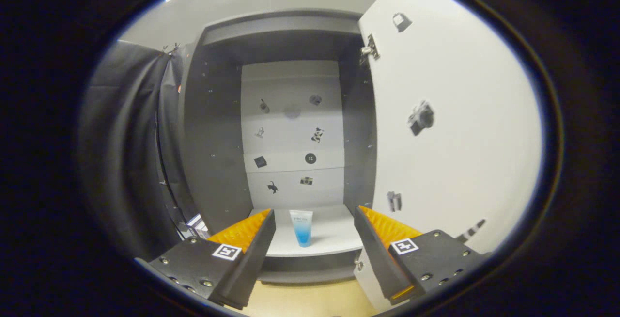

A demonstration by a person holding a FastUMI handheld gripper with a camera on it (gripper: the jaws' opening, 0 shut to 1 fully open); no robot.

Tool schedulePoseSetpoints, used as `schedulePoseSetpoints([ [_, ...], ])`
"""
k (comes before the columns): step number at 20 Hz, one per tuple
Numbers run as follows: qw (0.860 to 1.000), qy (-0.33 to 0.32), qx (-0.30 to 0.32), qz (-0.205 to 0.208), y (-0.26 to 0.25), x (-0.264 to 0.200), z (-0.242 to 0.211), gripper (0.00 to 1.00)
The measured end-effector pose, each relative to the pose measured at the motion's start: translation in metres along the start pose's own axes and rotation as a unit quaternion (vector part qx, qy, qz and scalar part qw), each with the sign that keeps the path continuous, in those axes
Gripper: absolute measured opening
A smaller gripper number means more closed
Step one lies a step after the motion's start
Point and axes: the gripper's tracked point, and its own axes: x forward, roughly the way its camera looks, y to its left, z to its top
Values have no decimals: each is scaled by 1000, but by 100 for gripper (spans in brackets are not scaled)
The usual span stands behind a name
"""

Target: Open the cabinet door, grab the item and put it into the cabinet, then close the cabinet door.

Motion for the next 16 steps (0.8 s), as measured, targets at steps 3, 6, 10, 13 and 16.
schedulePoseSetpoints([
  [3, 999, -21, 20, -18, -17, -48, 14, 96],
  [6, 998, -31, 29, -37, -35, -97, 21, 96],
  [10, 995, -44, 23, -91, -70, -157, 20, 96],
  [13, 988, -51, 22, -142, -104, -197, 19, 96],
  [16, 980, -56, 27, -191, -136, -225, 18, 96],
])
